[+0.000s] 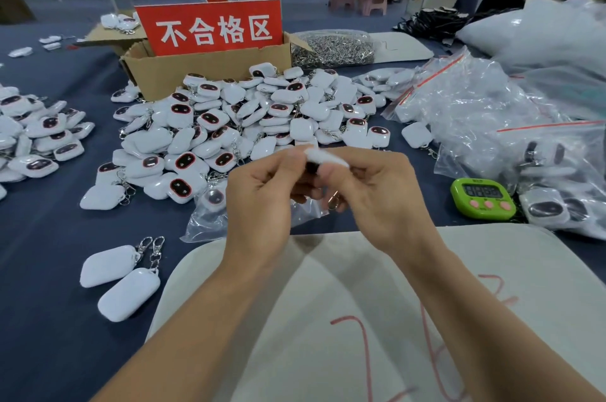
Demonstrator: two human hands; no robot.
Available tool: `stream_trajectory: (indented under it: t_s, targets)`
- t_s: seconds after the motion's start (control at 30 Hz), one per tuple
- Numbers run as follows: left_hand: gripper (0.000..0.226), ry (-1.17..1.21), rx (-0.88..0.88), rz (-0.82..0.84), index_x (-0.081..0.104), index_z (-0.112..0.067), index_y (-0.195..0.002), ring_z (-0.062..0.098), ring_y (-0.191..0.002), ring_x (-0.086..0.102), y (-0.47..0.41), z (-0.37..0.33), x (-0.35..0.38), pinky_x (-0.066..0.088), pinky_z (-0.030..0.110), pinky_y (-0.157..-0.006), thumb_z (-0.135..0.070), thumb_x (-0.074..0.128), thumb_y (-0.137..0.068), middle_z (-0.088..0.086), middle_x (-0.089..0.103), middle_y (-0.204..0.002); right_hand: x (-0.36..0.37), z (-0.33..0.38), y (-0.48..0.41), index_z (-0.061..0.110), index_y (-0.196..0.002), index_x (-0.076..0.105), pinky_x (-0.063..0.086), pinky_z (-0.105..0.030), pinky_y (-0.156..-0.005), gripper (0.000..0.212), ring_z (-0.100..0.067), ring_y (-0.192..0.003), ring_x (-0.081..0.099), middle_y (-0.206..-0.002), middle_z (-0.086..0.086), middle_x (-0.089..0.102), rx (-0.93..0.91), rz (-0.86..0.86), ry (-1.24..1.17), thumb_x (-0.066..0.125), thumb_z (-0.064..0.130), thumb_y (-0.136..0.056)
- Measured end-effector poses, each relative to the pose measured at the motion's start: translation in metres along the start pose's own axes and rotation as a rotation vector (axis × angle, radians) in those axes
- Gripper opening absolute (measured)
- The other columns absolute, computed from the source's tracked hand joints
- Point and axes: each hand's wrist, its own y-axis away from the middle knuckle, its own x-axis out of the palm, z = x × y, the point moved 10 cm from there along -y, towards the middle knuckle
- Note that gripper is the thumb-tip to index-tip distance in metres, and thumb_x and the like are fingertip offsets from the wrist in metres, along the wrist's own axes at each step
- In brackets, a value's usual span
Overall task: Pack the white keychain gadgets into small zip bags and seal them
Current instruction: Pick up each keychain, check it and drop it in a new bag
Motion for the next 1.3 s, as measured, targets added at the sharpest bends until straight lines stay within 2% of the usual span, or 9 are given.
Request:
stream_trajectory:
  t_s: [0.1,0.27,0.43,0.53,0.63,0.77,0.93,1.1,1.3]
  targets:
    - [0.027,-0.053,0.039,0.041,0.080,-0.026,-0.084,0.014,-0.061,0.062,0.000,0.000,0.006,0.052,0.024,-0.062,-0.015,0.060,-0.098,0.000,0.069,-0.066,-0.005,-0.002,-0.004,-0.008,-0.084,0.071,0.047,-0.026,-0.051,0.032,-0.020,-0.052,0.063,-0.063,-0.017,0.063,0.031,-0.010,-0.096,0.063,0.017,-0.102]
    - [0.022,-0.125,0.023,0.030,0.077,-0.017,-0.079,0.013,-0.056,0.058,-0.001,0.007,0.001,0.050,0.021,-0.058,-0.020,0.063,-0.096,0.003,0.066,-0.061,-0.001,-0.003,-0.002,-0.017,-0.086,0.065,0.047,-0.025,-0.052,0.038,-0.020,-0.052,0.062,-0.070,-0.030,0.060,0.068,0.037,-0.134,0.059,0.015,-0.104]
    - [0.021,-0.275,0.049,-0.003,0.076,-0.019,-0.081,0.011,-0.057,0.058,0.001,0.002,0.000,0.050,0.027,-0.060,-0.026,0.063,-0.096,-0.004,0.066,-0.061,-0.003,-0.008,-0.003,-0.007,-0.086,0.074,0.048,-0.023,-0.051,0.028,-0.018,-0.053,0.063,-0.067,-0.019,0.068,0.111,0.020,-0.138,0.063,0.014,-0.102]
    - [0.021,-0.591,0.047,-0.120,0.076,-0.036,-0.088,0.010,-0.063,0.058,0.006,0.001,-0.010,0.051,0.036,-0.064,-0.050,0.061,-0.091,-0.011,0.064,-0.062,-0.013,-0.022,-0.003,0.007,-0.076,0.076,0.045,-0.024,-0.048,0.032,-0.018,-0.048,0.060,-0.065,-0.015,0.070,0.206,-0.052,-0.062,0.063,0.021,-0.101]
    - [0.046,-1.034,-0.045,-0.117,0.068,-0.045,-0.115,0.019,-0.083,0.064,0.007,0.007,-0.012,0.045,0.036,-0.070,-0.072,0.046,-0.085,-0.009,0.067,-0.073,-0.031,-0.035,-0.002,0.022,-0.076,0.075,0.039,-0.022,-0.045,0.026,-0.010,-0.041,0.049,-0.055,-0.004,0.066,0.286,-0.148,0.195,0.065,0.035,-0.096]
    - [0.044,-1.297,-0.073,-0.022,0.062,-0.041,-0.122,0.029,-0.097,0.069,0.006,0.018,0.000,0.032,0.033,-0.068,-0.067,0.054,-0.086,-0.002,0.075,-0.099,-0.034,-0.043,-0.001,0.025,-0.082,0.070,0.036,-0.016,-0.039,0.013,-0.004,-0.039,0.047,-0.053,0.002,0.066,0.325,-0.175,0.236,0.072,0.033,-0.091]
    - [0.038,-1.196,-0.077,0.021,0.062,-0.035,-0.131,0.028,-0.097,0.067,0.004,0.021,0.001,0.038,0.033,-0.071,-0.038,0.058,-0.092,0.000,0.076,-0.096,-0.019,-0.054,-0.001,0.026,-0.090,0.067,0.041,-0.018,-0.045,0.013,-0.002,-0.046,0.052,-0.059,0.004,0.070,0.380,-0.068,0.305,0.056,0.024,-0.097]
    - [0.054,-0.997,0.081,0.093,0.050,-0.027,-0.149,0.027,-0.095,0.063,0.008,0.007,0.016,0.042,0.036,-0.077,-0.020,0.054,-0.096,0.003,0.072,-0.098,-0.002,-0.056,-0.005,0.022,-0.091,0.065,0.039,-0.029,-0.051,0.002,-0.010,-0.046,0.048,-0.058,-0.001,0.067,0.385,0.022,0.112,0.064,0.024,-0.090]
    - [0.052,-0.711,0.171,0.126,0.052,-0.025,-0.147,0.009,-0.076,0.054,0.011,-0.005,0.019,0.044,0.025,-0.075,-0.015,0.046,-0.097,-0.012,0.056,-0.072,0.020,-0.046,-0.010,0.013,-0.078,0.076,0.040,-0.021,-0.051,0.029,-0.014,-0.054,0.051,-0.063,-0.001,0.066,0.336,0.166,-0.042,0.062,0.027,-0.099]
